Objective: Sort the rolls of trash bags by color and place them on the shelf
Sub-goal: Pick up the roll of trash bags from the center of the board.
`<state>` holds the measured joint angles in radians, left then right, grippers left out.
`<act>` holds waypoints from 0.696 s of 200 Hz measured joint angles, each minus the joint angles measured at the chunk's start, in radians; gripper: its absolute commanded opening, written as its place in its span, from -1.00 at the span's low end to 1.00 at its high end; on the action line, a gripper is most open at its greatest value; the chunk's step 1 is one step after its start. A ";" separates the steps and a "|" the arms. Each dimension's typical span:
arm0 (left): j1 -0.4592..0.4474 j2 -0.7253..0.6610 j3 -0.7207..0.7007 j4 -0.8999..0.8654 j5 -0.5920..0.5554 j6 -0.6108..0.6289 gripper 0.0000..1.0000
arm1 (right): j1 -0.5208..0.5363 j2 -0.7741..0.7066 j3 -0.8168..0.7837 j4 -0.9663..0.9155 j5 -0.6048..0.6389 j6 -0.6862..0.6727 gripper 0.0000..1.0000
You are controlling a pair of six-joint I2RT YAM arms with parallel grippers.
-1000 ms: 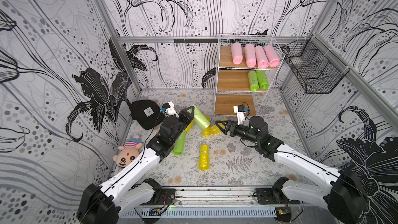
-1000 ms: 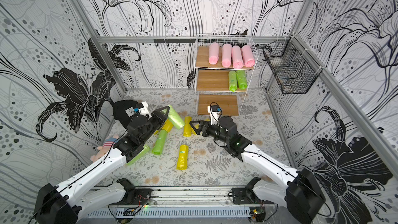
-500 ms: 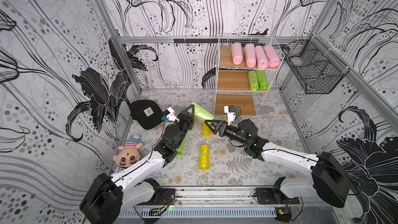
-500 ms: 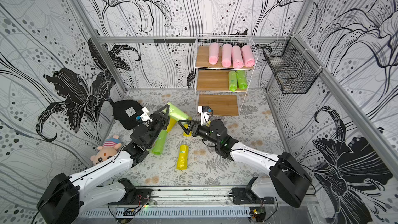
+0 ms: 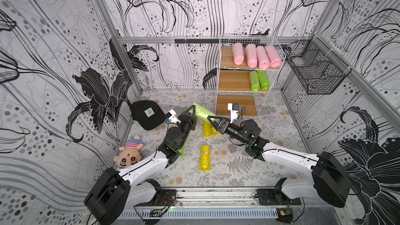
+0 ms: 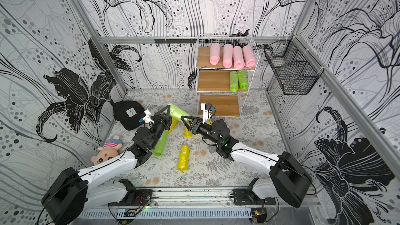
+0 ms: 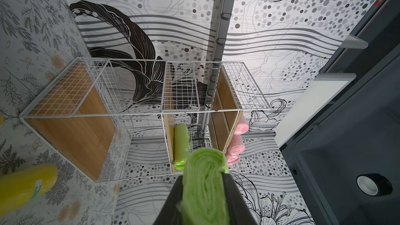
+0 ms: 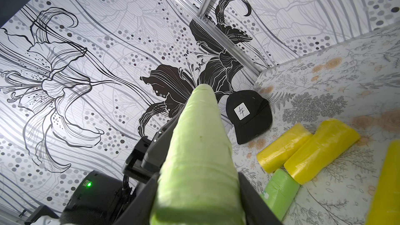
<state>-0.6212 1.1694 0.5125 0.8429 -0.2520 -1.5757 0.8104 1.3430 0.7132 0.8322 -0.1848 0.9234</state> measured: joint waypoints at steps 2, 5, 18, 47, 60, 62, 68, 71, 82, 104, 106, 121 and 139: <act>0.000 0.000 0.000 0.000 0.000 0.000 -1.00 | 0.000 0.000 0.000 -0.001 0.001 0.002 -0.11; 0.000 0.000 0.000 0.000 0.000 0.000 -1.00 | 0.000 0.000 0.000 0.000 0.002 -0.003 -0.13; 0.000 0.000 0.000 -0.001 0.001 -0.002 -0.78 | 0.000 0.000 0.000 0.000 0.006 -0.004 -0.20; 0.000 0.000 0.000 -0.004 0.002 0.000 -0.19 | 0.004 -0.013 0.000 -0.019 0.018 -0.023 -0.30; 0.000 -0.001 0.000 -0.009 0.004 0.007 0.04 | 0.005 -0.032 0.000 -0.047 0.031 -0.041 -0.32; 0.000 -0.001 0.000 -0.010 0.005 0.003 0.07 | 0.005 -0.034 0.000 -0.051 0.033 -0.043 -0.33; 0.000 -0.002 0.000 -0.016 0.005 0.007 0.13 | 0.005 -0.045 0.000 -0.067 0.041 -0.054 -0.34; 0.000 -0.003 0.000 -0.018 0.005 0.007 0.17 | 0.005 -0.052 0.000 -0.076 0.046 -0.061 -0.34; 0.000 -0.004 0.000 -0.033 0.005 0.015 0.28 | 0.005 -0.077 0.000 -0.109 0.064 -0.085 -0.36; 0.002 -0.009 0.000 -0.069 0.005 0.036 0.40 | 0.005 -0.145 0.002 -0.206 0.114 -0.156 -0.38; 0.003 -0.010 0.000 -0.077 0.005 0.042 0.40 | 0.005 -0.154 0.003 -0.220 0.121 -0.169 -0.38; 0.011 -0.023 0.001 -0.122 0.009 0.067 0.44 | 0.005 -0.212 0.029 -0.342 0.183 -0.242 -0.38; 0.024 -0.041 0.011 -0.214 0.023 0.120 0.45 | 0.004 -0.280 0.101 -0.523 0.293 -0.344 -0.39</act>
<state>-0.5968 1.1286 0.5236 0.6292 -0.2287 -1.4559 0.8146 1.0634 0.8146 0.3096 0.1085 0.5793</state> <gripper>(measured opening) 0.720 0.416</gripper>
